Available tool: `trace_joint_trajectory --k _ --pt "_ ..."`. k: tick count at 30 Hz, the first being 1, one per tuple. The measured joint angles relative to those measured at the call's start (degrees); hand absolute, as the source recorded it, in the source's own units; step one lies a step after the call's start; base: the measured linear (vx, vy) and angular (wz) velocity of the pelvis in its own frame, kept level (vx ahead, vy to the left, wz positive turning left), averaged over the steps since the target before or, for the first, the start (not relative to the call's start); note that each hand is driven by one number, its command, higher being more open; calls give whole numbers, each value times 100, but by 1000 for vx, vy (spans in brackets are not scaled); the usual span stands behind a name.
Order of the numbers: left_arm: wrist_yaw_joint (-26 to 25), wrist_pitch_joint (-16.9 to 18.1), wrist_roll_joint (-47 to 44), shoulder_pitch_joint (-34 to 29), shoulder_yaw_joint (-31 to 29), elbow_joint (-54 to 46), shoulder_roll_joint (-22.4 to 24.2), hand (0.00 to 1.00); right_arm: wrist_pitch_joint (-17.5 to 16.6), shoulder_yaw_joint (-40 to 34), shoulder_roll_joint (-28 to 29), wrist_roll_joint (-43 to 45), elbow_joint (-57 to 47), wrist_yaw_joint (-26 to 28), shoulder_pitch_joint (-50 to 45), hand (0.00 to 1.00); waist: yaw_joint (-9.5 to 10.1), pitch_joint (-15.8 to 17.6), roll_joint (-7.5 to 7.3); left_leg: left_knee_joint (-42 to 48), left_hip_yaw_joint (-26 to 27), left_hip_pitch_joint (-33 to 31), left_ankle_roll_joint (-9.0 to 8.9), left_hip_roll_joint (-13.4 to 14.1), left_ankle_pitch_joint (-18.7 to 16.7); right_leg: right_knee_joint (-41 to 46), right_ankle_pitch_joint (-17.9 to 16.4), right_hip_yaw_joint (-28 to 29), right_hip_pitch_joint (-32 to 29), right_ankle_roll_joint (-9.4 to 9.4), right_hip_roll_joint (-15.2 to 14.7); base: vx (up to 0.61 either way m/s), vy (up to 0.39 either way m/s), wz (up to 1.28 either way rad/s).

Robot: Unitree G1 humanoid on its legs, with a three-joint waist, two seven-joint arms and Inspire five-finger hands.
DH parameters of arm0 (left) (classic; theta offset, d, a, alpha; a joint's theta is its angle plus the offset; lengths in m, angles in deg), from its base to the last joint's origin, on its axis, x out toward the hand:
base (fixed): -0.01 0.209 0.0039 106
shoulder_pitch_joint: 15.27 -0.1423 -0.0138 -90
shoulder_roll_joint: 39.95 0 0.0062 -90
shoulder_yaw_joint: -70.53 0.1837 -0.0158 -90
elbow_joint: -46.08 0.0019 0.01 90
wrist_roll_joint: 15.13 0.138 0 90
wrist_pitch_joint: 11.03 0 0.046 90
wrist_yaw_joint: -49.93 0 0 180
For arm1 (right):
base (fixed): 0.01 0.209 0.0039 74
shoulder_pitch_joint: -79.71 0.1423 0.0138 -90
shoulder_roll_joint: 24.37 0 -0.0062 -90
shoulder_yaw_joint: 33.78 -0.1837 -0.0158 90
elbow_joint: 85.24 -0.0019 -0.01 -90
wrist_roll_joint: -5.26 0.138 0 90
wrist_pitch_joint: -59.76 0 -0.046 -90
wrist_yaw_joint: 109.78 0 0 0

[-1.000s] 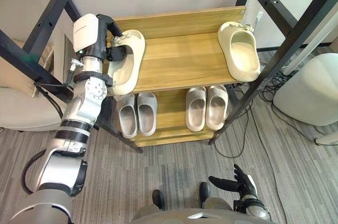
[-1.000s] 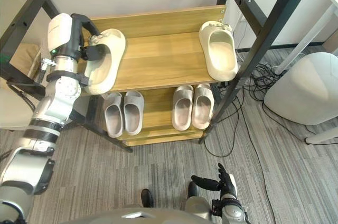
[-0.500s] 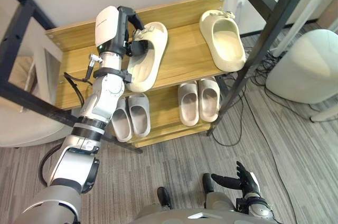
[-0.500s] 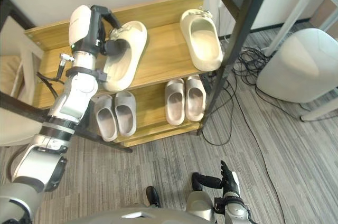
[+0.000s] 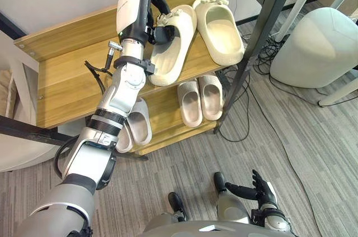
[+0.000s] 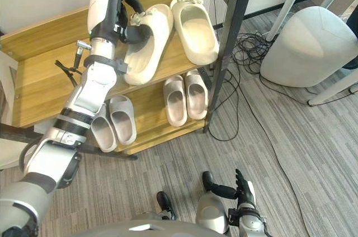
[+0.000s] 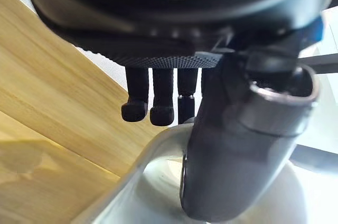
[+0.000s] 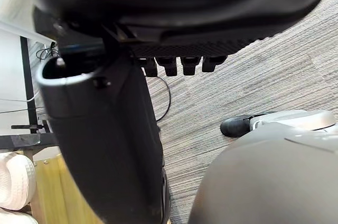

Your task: Organize the slippers on the shoe rack

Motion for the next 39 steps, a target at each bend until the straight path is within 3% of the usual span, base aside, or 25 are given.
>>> trace_joint_trajectory --k 15,27,39 --pt "-60 42 -571 160 21 165 394 100 -9 48 26 94 -5 -33 11 100 -97 58 -59 -3 -290 -41 92 -113 60 0 7 -279 115 27 -145 -11 17 9" --pt "165 97 -1363 -718 94 -830 575 100 -1 115 -25 98 9 -31 10 100 21 56 -56 -2 -571 54 158 -169 118 0 -22 -566 360 49 -237 -23 21 13" --pt "222 189 -1530 -1123 104 -1413 607 100 7 245 -139 82 81 -27 4 100 90 11 12 -4 -774 129 163 -189 159 2 -67 -776 546 61 -254 -18 15 9"
